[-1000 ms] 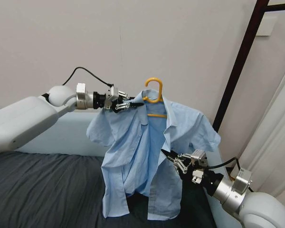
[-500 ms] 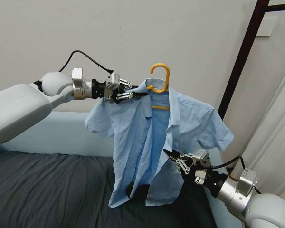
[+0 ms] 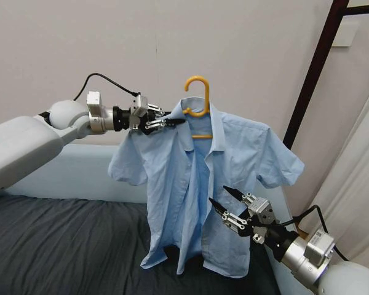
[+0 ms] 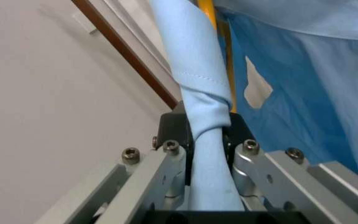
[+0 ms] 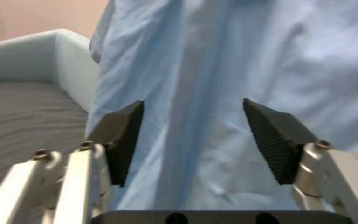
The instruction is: Pick up the clothes from the sofa and hang them on the clothes hanger.
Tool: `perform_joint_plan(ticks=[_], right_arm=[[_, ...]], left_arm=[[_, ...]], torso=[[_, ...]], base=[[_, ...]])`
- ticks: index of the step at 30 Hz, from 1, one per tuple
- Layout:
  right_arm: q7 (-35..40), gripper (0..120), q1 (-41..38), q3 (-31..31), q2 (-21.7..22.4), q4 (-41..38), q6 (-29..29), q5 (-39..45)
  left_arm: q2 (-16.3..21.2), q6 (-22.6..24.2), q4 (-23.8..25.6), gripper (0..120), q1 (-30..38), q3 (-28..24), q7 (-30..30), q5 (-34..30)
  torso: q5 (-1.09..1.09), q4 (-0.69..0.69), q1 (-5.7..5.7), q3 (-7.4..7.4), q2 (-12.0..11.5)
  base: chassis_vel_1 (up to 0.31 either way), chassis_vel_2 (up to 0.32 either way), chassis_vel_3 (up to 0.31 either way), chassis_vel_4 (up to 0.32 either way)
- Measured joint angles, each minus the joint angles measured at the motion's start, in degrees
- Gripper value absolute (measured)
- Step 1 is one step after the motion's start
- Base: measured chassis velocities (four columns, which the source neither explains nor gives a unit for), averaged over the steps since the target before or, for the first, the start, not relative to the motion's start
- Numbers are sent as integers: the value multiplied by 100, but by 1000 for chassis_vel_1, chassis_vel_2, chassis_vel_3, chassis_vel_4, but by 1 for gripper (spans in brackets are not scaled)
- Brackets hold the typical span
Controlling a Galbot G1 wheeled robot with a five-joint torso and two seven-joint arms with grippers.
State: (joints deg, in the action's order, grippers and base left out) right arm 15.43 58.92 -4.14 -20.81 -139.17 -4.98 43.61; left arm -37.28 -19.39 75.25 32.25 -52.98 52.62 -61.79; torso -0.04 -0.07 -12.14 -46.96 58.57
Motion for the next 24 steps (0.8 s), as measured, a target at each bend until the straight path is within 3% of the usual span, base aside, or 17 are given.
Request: perform_joint_plan(ticks=[4, 5, 8, 13, 19, 24], right_arm=[[-250, 88, -75, -541, 258, 88, -174, 336], [-250, 88, -75, -541, 258, 88, -174, 336], [-1019, 98, -182, -1406, 543, 293, -580, 999], [-1767, 100, -491, -2454, 1154, 817, -830, 1986], [-2586, 100, -715, -2590, 1769, 1536, -855, 2250], [-3259, 100, -725, -2625, 2197, 1558, -999, 2226]], left_arm=[[71, -232, -280, 8, 80, -8, 279, 116], [71, -232, -280, 8, 80, -8, 279, 116], [121, -341, -330, 8, -40, 84, 423, 200], [38, -439, -317, 8, -373, 273, 499, 324], [-184, -450, -126, 8, -428, 319, 618, 338], [-261, -479, 31, 8, -546, 419, 713, 504]], torso=[[0, 0, 0, 0, 0], [0, 0, 0, 0, 0], [1, 1, 0, 0, 0], [-2, 2, 0, 0, 0], [6, -5, 0, 0, 0], [1, 3, 0, 0, 0]], base=[[0, 0, 0, 0], [0, 0, 0, 0], [0, 0, 0, 0], [0, 0, 0, 0], [0, 0, 0, 0], [0, 0, 0, 0]])
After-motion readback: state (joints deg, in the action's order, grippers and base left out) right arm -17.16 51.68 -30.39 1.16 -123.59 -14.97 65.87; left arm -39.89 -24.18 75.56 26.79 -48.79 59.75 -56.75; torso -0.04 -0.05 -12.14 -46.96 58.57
